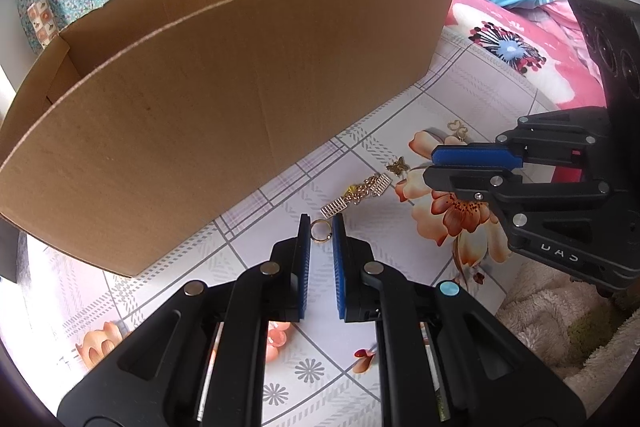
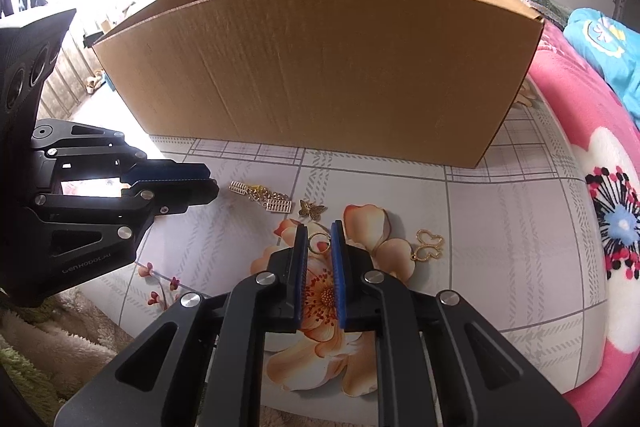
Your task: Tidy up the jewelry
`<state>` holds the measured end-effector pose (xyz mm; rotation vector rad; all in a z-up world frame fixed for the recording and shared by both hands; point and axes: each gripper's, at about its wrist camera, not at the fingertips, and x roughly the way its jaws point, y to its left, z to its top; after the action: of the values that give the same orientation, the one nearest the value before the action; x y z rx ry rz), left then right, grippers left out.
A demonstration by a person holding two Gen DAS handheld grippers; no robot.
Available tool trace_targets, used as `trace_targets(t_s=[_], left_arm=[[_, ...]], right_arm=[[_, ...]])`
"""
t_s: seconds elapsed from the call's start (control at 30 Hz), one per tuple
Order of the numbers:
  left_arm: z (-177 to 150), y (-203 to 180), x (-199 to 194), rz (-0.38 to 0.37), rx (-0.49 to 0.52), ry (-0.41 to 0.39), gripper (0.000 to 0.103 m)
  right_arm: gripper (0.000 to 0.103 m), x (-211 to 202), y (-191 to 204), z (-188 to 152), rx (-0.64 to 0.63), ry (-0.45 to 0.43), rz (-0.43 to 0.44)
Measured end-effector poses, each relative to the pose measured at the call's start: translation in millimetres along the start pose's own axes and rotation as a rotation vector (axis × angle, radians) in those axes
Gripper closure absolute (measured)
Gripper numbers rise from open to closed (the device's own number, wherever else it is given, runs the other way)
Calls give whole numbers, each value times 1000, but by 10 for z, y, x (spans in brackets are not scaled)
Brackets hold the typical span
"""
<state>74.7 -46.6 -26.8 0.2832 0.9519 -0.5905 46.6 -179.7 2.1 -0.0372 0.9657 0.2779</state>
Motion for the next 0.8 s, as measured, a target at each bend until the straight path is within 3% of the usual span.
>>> trace_targets(t_s=[0.3, 0.57, 0.7, 0.8], left_arm=[[52, -45, -261, -34, 3, -61, 93], [378, 50, -818, -116, -1, -210, 93], [637, 153, -971, -78, 6, -264, 93], [865, 293, -898, -23, 0, -252, 93]], right_arm=[[91, -322, 14, 22, 17, -83, -5], [91, -783, 13, 360, 23, -259, 41], [92, -815, -25, 642, 50, -315, 79], [92, -708, -77, 914, 58, -331, 67]])
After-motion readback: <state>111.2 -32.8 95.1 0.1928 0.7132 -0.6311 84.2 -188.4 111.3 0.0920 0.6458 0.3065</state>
